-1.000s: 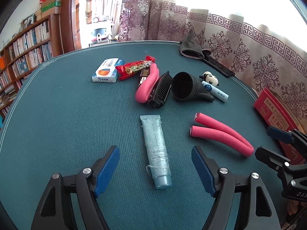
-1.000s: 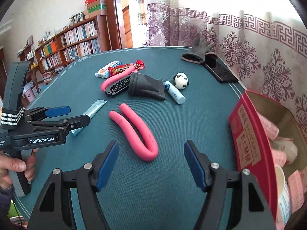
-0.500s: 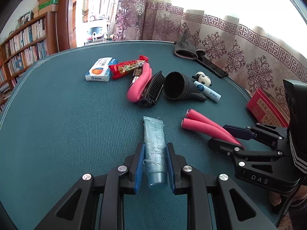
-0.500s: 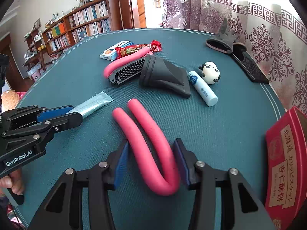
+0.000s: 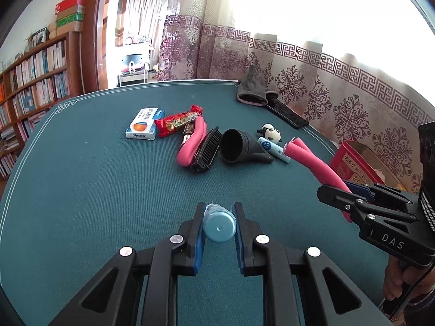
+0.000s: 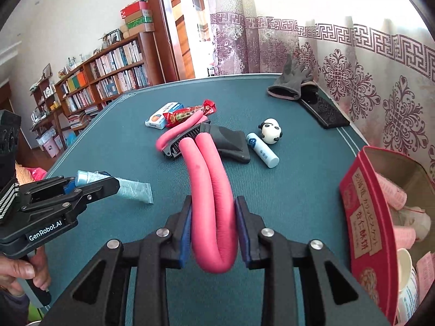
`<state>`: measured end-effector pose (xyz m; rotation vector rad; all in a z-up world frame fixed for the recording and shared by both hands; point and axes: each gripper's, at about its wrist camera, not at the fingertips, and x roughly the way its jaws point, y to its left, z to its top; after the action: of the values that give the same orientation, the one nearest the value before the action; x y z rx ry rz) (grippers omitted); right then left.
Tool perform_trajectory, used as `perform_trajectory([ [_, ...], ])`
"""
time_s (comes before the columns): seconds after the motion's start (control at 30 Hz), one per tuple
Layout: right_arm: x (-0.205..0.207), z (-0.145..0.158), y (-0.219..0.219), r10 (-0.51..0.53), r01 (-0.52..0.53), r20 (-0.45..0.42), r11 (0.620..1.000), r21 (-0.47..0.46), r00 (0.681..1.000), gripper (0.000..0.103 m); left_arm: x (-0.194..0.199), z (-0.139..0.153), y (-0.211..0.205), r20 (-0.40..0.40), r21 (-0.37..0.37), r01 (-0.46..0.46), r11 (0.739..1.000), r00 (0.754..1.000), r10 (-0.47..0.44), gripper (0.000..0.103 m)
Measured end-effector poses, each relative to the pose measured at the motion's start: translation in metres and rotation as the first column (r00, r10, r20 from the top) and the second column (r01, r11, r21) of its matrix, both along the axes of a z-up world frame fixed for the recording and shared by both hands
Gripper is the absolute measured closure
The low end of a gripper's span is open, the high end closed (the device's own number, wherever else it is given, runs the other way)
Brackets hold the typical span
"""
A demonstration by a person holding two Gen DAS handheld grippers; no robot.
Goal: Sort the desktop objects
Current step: 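Carry tube and foam roller to the tin and open the left tool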
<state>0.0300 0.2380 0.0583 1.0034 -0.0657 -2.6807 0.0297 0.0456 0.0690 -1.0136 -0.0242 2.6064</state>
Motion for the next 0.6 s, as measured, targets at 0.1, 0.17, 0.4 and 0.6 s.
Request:
perform_trajectory([
  [0.1, 0.008, 0.008, 0.012, -0.03, 0.03, -0.019, 0.999, -0.025, 0.999, 0.071, 0.003, 0.004, 0.005, -0.009, -0.001, 0.005, 1.0, 1.0, -0.005, 0.083],
  [0.17, 0.015, 0.013, 0.02, -0.057, 0.055, -0.037, 0.998, -0.036, 0.998, 0.071, 0.005, 0.006, 0.008, -0.013, -0.001, 0.012, 1.0, 1.0, -0.012, 0.083],
  [0.4, 0.045, 0.035, 0.068, -0.197, 0.189, -0.106, 0.979, -0.077, 0.975, 0.071, 0.012, 0.028, 0.036, -0.062, -0.011, 0.075, 0.997, 0.995, -0.076, 0.083],
  [0.6, 0.064, 0.038, 0.119, -0.333, 0.326, -0.099, 0.942, -0.077, 0.938, 0.071, 0.011, 0.049, 0.076, -0.079, 0.021, 0.172, 0.985, 0.982, -0.17, 0.083],
])
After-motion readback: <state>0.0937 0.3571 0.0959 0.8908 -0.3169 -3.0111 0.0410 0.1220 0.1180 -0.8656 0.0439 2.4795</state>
